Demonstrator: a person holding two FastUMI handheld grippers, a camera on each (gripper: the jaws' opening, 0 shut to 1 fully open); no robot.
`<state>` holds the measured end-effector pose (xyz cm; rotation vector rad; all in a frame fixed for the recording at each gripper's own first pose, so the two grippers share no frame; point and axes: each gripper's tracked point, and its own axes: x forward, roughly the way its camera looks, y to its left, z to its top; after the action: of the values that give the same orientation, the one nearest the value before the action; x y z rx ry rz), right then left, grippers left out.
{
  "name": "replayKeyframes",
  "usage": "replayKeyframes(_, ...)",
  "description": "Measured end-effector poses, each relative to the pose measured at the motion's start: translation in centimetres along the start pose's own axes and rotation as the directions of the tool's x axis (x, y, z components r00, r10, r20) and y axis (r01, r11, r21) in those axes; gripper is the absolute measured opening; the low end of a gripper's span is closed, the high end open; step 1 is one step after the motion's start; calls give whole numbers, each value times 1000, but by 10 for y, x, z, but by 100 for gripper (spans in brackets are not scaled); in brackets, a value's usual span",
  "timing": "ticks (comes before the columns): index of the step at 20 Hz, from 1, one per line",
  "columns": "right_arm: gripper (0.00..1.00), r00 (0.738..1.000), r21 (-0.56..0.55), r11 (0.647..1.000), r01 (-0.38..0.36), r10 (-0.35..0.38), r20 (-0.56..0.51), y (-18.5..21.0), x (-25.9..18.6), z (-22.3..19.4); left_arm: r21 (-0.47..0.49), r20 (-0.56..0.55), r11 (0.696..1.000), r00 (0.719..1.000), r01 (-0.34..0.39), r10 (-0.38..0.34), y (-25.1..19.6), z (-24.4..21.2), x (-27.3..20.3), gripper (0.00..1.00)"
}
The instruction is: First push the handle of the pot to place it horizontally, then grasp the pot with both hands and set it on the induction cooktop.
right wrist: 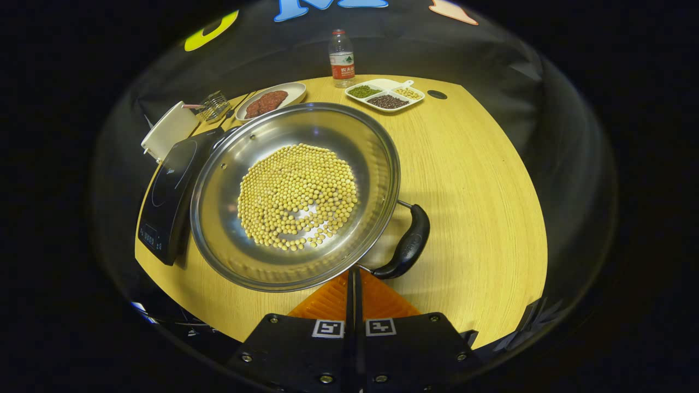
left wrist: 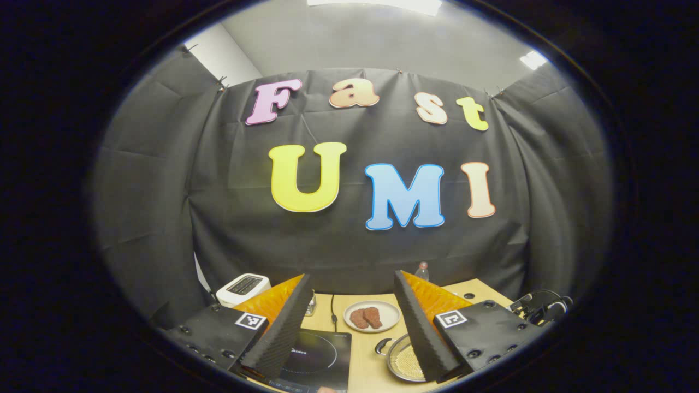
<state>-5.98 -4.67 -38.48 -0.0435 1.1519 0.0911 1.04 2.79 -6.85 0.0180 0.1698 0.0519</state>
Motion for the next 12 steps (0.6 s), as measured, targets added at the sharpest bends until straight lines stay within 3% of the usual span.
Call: replayKeyframes(12, 0, 999, 41, 999, 36, -37, 33, -36, 16, 34, 21, -6, 1000, 1000, -5, 5, -2, 2, -3, 97)
